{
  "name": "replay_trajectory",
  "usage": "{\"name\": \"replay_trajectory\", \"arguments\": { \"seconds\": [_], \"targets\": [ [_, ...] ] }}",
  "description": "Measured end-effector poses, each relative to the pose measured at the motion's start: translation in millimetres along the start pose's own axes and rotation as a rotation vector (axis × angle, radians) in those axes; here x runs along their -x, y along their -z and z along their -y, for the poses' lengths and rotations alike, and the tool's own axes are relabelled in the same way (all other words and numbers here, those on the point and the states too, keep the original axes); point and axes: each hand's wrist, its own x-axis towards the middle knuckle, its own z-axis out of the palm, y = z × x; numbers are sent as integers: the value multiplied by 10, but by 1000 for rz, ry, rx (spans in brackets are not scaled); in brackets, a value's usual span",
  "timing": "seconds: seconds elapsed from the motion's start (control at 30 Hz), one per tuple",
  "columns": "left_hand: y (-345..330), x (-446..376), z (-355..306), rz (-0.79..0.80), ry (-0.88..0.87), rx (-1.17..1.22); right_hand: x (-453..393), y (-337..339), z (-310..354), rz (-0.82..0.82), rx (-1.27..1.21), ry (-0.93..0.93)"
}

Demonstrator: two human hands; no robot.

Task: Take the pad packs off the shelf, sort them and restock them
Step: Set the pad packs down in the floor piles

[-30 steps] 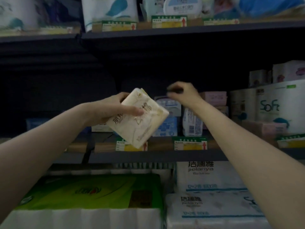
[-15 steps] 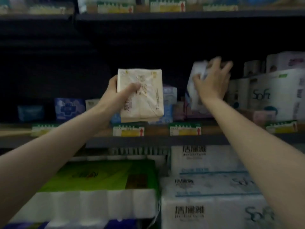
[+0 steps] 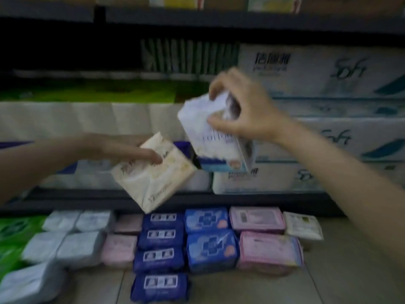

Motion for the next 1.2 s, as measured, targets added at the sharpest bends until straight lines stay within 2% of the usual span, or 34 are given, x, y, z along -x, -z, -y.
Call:
{"name": "replay_trajectory", "arguments": {
  "seconds": [0.07, 0.13, 0.3, 0.47, 0.57, 0.63, 0.77, 0.87, 0.93, 1.07, 1.2],
  "targets": [
    [-169, -49, 296, 58, 8, -64, 344, -527, -90, 146, -21, -69],
    [-397, -133, 657, 21, 26, -95, 620, -1008, -231, 253, -58, -166],
    [-782, -347, 1158, -73, 96, 46, 1247, -2037, -545, 376, -148, -448],
    [-1036, -509, 1397, -74, 84, 140, 1549, -2262, -712, 490, -254, -662],
    [-1135, -615, 1416, -88, 70, 195, 1657, -2264, -800, 477, -265, -757],
    [-1160, -663, 1383, -89, 64, 216, 1658, -2259, -807, 450, -256, -761],
    [-1172, -765, 1299, -108, 28, 180, 1476, -2204, -797, 384, 12, -621],
    [-1174, -788, 1288, -133, 31, 194, 1291, -2093, -800, 343, 119, -537],
    [-1181, -754, 1326, -130, 38, 182, 1274, -2121, -794, 486, 131, -483],
    [-1173, -632, 1463, -114, 69, 94, 1444, -2358, -811, 942, 203, -491],
    [-1115, -490, 1645, -170, 91, 29, 1353, -2366, -766, 1093, 376, -507]
  ]
}}
